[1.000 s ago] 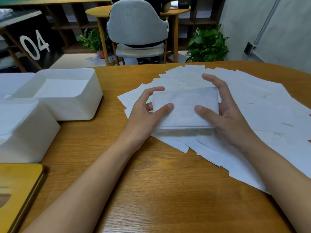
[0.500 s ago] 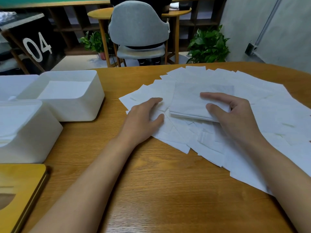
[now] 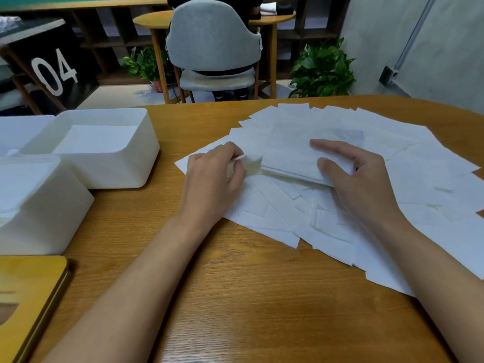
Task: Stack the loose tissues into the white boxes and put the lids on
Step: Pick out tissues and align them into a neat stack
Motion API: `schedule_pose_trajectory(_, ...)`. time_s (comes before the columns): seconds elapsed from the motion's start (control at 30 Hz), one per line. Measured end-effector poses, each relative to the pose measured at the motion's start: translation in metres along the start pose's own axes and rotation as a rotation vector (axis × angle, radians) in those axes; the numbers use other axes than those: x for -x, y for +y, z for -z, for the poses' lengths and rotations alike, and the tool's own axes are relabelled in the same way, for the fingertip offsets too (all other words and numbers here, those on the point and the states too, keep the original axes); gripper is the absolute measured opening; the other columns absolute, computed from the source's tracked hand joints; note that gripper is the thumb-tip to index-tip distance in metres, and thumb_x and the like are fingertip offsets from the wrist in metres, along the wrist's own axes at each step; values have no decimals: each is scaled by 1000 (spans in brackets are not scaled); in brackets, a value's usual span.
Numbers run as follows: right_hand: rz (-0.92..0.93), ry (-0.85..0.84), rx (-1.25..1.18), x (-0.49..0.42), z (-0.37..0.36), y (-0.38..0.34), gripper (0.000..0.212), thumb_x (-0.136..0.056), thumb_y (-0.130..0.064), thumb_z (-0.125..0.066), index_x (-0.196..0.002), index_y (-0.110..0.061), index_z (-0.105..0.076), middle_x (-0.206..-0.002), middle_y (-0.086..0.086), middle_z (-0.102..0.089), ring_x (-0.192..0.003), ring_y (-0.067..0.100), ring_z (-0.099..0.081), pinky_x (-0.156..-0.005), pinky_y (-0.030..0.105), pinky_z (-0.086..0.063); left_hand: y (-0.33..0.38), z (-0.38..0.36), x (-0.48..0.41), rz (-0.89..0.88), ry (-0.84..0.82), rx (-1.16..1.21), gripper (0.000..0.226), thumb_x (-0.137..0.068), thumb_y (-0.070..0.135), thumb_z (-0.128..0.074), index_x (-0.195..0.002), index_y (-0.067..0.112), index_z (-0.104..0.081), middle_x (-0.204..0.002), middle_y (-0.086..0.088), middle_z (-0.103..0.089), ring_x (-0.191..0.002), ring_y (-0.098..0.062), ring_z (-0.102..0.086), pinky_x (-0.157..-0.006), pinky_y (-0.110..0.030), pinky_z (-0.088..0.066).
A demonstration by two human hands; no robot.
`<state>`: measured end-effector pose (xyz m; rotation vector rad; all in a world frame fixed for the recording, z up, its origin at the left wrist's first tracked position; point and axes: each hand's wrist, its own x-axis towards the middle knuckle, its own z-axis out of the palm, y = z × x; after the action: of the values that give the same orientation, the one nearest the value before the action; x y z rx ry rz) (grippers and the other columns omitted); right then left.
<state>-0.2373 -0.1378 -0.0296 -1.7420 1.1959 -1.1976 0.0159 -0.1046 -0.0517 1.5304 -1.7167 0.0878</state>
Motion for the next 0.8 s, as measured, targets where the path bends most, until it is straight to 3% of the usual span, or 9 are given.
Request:
schedule_pose_trajectory(0.07,5,31,-6,-1,1,1,30,-101,-19,-67,-125,-35,-75,-129,-27,-69,-126,-5,-59,-112,29,-45,10,6,0,-44,-11,34,9,-95,15,-54,-92,13,-62,-72,11,-57,-60,-10,-49,-70,-26,-38)
schedule_pose_trajectory(0.13,25,29,11,0,1,1,31,-99,-26,-71,-128,-36,-73,-130,-28,-67,-117,-1,-63,-105,37,-51,21,9,3,-77,-73,104,7,-92,11,-56,-89,12,-62,-71,8,-58,-61,-10,-48,-63,-21,-33)
schedule_pose_trajectory(0.2,71,-6,54,1,0,0,36,-96,-30,-75,-132,-33,-71,-133,-24,-67,-116,-6,-62,-103,29,-50,29,10,6,-114,-126,179,7,-91,8,-58,-89,10,-65,-77,4,-63,-68,-12,-54,-62,-25,-39)
schedule_pose_trajectory(0.27,124,-64,95,4,0,-3,44,-90,-40,-78,-133,-33,-70,-135,-19,-67,-126,-4,-59,-107,25,-48,36,11,7,-155,-121,223,9,-90,5,-61,-91,9,-69,-81,3,-66,-74,-15,-60,-66,-30,-46)
schedule_pose_trajectory(0.37,141,-215,87,9,-3,-8,51,-81,-57,-78,-127,-36,-73,-129,-18,-71,-125,0,-62,-105,26,-50,44,15,6,-190,-55,280,14,-93,1,-69,-101,10,-77,-94,0,-69,-88,-12,-65,-78,-22,-48)
schedule_pose_trajectory(0.5,105,-178,18,12,-11,-5,29,-84,-41,-84,-108,-25,-81,-105,-12,-79,-103,7,-73,-93,39,-59,48,18,6,-169,-47,314,25,-95,11,-78,-120,13,-75,-102,5,-73,-97,-3,-67,-88,-16,-49)
schedule_pose_trajectory(0.63,21,-139,-112,7,-5,-7,6,-92,-20,-79,-98,-19,-82,-97,-9,-80,-94,7,-75,-81,23,-57,44,27,1,-43,-81,334,39,-92,22,-82,-129,21,-70,-102,8,-73,-99,-6,-67,-89,-18,-51)
schedule_pose_trajectory(0.7,-3,-176,-170,6,-3,-11,11,-94,-18,-76,-104,-20,-80,-101,-8,-80,-96,9,-75,-80,19,-55,43,31,-2,11,-100,370,38,-93,20,-81,-129,24,-69,-104,8,-73,-102,-5,-67,-91,-20,-53)
schedule_pose_trajectory(0.8,39,-294,-133,9,-5,-14,40,-94,-22,-75,-132,-34,-69,-122,-16,-73,-110,6,-70,-88,19,-54,45,32,-2,61,-130,436,38,-92,19,-82,-127,25,-70,-101,10,-74,-102,-4,-69,-88,-16,-51)
